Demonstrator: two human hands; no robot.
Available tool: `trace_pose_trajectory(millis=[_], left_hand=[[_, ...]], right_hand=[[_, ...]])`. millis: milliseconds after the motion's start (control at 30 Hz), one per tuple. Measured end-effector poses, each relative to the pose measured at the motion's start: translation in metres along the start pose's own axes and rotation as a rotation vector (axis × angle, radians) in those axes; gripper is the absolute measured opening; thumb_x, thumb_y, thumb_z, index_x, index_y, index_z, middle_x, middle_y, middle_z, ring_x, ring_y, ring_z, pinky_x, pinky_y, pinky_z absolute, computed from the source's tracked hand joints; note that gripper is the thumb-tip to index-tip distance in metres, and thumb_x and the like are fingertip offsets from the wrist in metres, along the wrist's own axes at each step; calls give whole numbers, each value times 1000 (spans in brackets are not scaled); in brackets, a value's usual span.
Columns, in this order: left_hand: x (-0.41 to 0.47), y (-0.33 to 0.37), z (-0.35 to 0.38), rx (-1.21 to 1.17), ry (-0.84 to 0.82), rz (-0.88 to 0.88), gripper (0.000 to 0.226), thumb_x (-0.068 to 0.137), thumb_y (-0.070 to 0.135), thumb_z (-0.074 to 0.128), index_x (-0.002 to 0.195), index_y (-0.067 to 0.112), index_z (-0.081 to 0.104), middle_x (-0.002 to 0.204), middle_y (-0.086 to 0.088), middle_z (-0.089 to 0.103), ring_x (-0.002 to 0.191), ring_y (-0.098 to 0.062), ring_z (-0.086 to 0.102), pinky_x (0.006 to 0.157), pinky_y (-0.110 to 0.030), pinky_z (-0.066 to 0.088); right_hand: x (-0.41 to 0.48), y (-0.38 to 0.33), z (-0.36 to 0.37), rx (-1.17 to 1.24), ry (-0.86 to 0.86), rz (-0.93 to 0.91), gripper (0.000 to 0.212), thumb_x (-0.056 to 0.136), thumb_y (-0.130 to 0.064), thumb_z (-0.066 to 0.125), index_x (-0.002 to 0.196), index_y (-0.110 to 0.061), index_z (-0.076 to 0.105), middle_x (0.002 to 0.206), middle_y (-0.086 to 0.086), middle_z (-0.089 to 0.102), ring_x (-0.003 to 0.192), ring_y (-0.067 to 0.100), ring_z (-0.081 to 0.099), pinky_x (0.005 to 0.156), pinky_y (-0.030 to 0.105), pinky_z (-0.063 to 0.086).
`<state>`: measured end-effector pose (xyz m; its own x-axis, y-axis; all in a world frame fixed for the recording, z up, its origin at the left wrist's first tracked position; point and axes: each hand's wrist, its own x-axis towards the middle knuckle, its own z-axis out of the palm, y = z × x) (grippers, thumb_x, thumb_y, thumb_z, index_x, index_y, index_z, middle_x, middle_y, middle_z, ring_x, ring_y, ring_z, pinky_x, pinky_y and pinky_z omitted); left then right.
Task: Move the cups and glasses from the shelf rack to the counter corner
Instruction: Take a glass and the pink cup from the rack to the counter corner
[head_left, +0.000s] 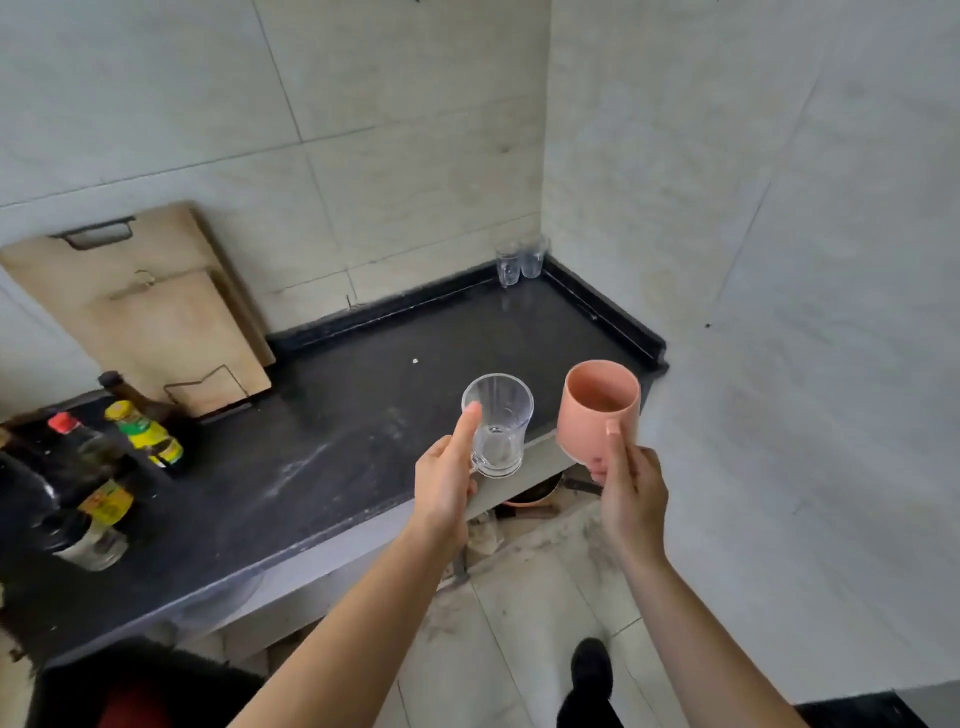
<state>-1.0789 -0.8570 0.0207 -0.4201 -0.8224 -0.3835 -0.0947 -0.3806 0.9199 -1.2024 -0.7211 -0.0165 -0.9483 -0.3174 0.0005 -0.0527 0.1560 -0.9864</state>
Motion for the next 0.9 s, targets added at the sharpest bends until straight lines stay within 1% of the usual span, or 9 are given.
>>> trace_pose_trajectory(millis=[100,167,233,300,400,567,733,833,900], left_hand=[[49,9,41,43,30,7,60,62,70,74,80,17,52,58,10,38,54,-12,32,62,-33,31],[80,20,68,55,86,-18,58,63,69,71,78,14,55,62,8,40,60,-16,32,62,-32,32],[109,36,90,81,119,-32,55,66,69,66,75,15,58,64,6,42,62,-18,34,59,-31,35],[139,52,107,108,122,-10,57,67,69,62,79,13,57,68,2,41,65,-19,34,62,-32,36],[183,71,121,146,158,26,46,80,60,60,82,14,53,76,-6,36,72,-21,31,68,-36,33],[260,87,124,196,208,-21,34,87,47,49,81,15,42,83,-6,36,78,-25,29,65,-37,28],[338,92,123,211,222,-121,34,90,45,43,80,13,41,81,-9,36,70,-20,29,59,-34,26],[387,94,121,219,205,-205,35,93,43,40,78,11,41,77,-7,37,65,-17,29,55,-31,28],[417,95,119,227,187,-235,35,94,42,38,77,11,40,74,-4,35,63,-16,28,55,-30,28]], right_hand=[[67,8,16,17,-37,21,49,104,-50,45,103,-8,70,112,7,59,109,29,62,96,49,53],[111,7,26,2,-86,18,49,105,-47,43,103,-6,70,110,5,58,108,28,62,94,47,54],[154,4,36,-21,-139,3,51,105,-49,40,99,-8,70,107,3,57,103,26,62,84,34,54],[196,-5,50,-51,-203,-15,55,104,-52,37,109,-6,68,112,4,55,103,24,64,76,21,50],[248,-16,75,-107,-279,-7,56,104,-52,36,125,-7,62,123,5,55,106,23,64,75,14,48],[313,-19,125,-87,-383,26,54,104,-51,38,121,-6,64,118,6,55,104,24,64,77,19,50],[365,-3,180,-163,-454,84,56,102,-55,39,120,-7,63,119,2,55,101,17,64,67,12,46],[392,4,214,-216,-466,107,52,101,-58,39,124,-17,60,116,-4,54,102,16,63,63,8,47],[411,9,235,-236,-481,142,47,101,-59,39,119,-21,61,115,-5,55,100,15,63,64,10,46]])
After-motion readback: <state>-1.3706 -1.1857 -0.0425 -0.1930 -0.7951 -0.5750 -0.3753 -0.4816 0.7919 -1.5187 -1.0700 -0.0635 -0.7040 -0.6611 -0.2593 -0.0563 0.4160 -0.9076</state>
